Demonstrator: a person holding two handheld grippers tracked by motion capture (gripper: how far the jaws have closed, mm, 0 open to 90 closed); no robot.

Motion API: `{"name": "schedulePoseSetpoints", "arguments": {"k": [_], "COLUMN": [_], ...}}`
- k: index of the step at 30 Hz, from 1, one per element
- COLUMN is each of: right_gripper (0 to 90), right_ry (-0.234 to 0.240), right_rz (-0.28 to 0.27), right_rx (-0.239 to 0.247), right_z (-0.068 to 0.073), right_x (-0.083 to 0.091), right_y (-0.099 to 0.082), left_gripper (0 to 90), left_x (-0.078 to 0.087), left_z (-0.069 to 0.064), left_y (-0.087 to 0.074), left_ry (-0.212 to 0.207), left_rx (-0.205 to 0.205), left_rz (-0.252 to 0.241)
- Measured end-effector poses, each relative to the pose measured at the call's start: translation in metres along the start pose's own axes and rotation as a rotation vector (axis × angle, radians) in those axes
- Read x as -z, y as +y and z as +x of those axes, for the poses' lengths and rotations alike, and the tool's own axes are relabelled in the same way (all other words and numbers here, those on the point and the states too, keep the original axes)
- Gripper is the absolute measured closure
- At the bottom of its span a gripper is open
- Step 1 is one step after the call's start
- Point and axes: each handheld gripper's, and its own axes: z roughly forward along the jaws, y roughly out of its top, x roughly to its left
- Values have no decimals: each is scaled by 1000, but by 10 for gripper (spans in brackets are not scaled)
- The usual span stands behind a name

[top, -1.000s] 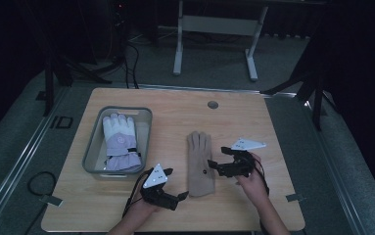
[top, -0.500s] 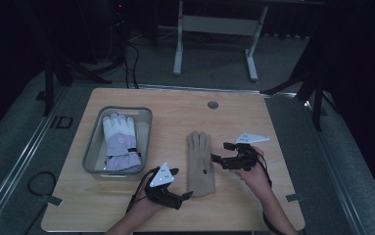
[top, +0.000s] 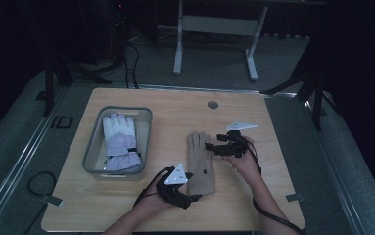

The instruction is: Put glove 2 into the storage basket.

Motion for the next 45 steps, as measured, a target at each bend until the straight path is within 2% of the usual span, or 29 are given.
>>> {"name": "schedulePoseSetpoints", "arguments": {"k": [6, 8, 12, 13, 15, 18, 20, 23, 26, 28, 32, 35, 36, 38, 39, 40, 41, 43, 44, 45], "right_gripper": [233, 233, 255, 288, 452, 581, 635, 667, 668, 669, 677, 692, 697, 704, 707, 709, 713, 718, 720, 722], "right_ry": [-1, -4, 9, 17, 70, 92, 76, 41, 25, 18, 1, -14, -22, -38, -44, -46, -44, -46, -47, -48], "right_rz": [58, 95, 119, 128, 159, 167, 169, 166, 158, 155, 150, 155, 156, 158, 160, 160, 162, 156, 155, 154], "right_rx": [-41, -53, -70, -70, -82, -88, -61, -27, -22, -19, -6, 15, 23, 46, 53, 48, 46, 37, 39, 39], "right_z": [-4, -7, -8, -8, -8, -8, -5, 0, 3, 4, 7, 9, 11, 14, 15, 15, 16, 16, 16, 17], "right_x": [-23, -32, -39, -41, -44, -43, -40, -39, -38, -38, -39, -39, -38, -39, -39, -39, -39, -39, -39, -38], "right_y": [-3, -7, -12, -13, -14, -15, -14, -14, -15, -15, -15, -14, -13, -13, -12, -12, -12, -11, -12, -11], "left_gripper": [231, 247, 259, 259, 293, 307, 308, 308, 299, 301, 289, 387, 420, 457, 478, 510, 581, 668, 749, 775], "left_x": [-12, -15, -20, -23, -24, -27, -28, -30, -31, -32, -35, -35, -35, -35, -35, -35, -34, -34, -33, -32], "left_z": [0, 1, 2, 2, 2, 1, 0, -2, -3, -6, -11, -9, -9, -9, -9, -9, -8, -6, -5, -3], "left_y": [5, 6, 6, 6, 6, 6, 6, 6, 6, 5, 6, 7, 7, 8, 8, 9, 10, 10, 11, 11], "left_ry": [-5, -7, -16, -15, -18, -15, -11, 2, 9, 30, 56, 88, 87, 99, 104, 119, 137, 146, 148, 140], "left_rx": [-18, -20, -15, -22, -23, -27, -31, -43, -48, -85, -128, -127, -128, -155, -155, -160, -159, -160, -141, -113], "left_rz": [52, 71, 94, 113, 130, 145, 156, 173, 179, 197, 221, 226, 228, 244, 245, 251, 251, 249, 242, 237]}}
